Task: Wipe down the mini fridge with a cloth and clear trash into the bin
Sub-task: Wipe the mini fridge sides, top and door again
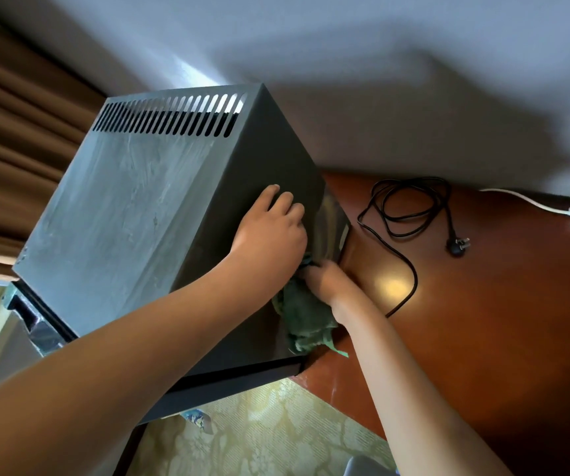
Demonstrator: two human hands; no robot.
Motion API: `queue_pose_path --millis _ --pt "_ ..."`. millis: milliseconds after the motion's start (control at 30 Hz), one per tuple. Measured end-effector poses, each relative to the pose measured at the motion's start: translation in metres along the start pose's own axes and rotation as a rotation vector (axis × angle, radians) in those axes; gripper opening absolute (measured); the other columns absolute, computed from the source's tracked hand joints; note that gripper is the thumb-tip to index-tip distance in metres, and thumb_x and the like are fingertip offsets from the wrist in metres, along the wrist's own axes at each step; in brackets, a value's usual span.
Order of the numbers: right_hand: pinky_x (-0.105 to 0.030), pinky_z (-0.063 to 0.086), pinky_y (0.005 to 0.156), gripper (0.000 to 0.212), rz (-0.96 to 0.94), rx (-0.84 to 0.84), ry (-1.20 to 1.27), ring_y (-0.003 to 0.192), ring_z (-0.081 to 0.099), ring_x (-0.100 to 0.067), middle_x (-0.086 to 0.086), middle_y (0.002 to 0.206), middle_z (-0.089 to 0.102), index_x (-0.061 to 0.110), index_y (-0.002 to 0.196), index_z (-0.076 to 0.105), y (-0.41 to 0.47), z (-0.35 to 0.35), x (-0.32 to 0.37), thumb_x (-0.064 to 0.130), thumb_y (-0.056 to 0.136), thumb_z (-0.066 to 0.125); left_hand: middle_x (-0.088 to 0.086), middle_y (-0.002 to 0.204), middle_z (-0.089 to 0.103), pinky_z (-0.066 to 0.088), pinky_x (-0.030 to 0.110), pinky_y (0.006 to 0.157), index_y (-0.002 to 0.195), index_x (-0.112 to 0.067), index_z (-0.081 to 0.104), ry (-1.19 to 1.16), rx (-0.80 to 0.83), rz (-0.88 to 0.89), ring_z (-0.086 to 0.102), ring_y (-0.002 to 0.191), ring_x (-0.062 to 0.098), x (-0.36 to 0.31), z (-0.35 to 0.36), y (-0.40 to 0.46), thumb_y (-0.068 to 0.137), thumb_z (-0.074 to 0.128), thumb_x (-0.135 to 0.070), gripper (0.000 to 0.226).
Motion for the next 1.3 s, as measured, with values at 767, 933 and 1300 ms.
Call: queue_pose_path --millis 767,933,1300 --pt "-0.041 0.046 0.105 0.042 -0.227 -0.272 -0.189 0.129 0.054 -0.03 -0.014 0.144 0.053 0.012 0.147 0.046 0.034 -0.046 0.067 0.022 0.106 0.046 0.014 0.161 0.02 0.003 0.054 0.121 0.15 -0.014 0.036 0.034 0.038 -0.058 0.009 0.149 0.036 -0.005 -0.001 0.036 0.098 0.047 -0.038 0.059" --pt "-0.043 0.054 0.095 0.031 -0.162 -0.039 -0.233 0.113 0.065 -0.035 -0.016 0.12 0.069 0.007 0.123 0.066 0.023 -0.048 0.08 0.016 0.1 0.045 0.014 0.158 0.026 0.003 0.053 0.121 0.15 -0.012 0.036 0.027 0.079 -0.06 0.013 0.147 0.036 -0.013 0.001 0.048 0.1 0.042 -0.036 0.056" --pt "-0.038 0.047 0.088 0.037 -0.126 -0.053 -0.358 0.099 0.05 -0.022 -0.029 0.135 0.057 -0.006 0.135 0.054 0.041 -0.064 0.089 0.012 0.104 0.045 0.014 0.162 0.016 0.001 0.054 0.121 0.155 -0.012 0.023 0.042 0.221 -0.097 0.005 0.149 0.038 -0.017 -0.004 0.066 0.1 0.039 -0.041 0.064"
Point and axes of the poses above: each hand's wrist, its own y-axis towards the middle knuckle, its own z-axis out of the palm, x = y × z, the point moved 6 cm from there along y, towards the middle knuckle
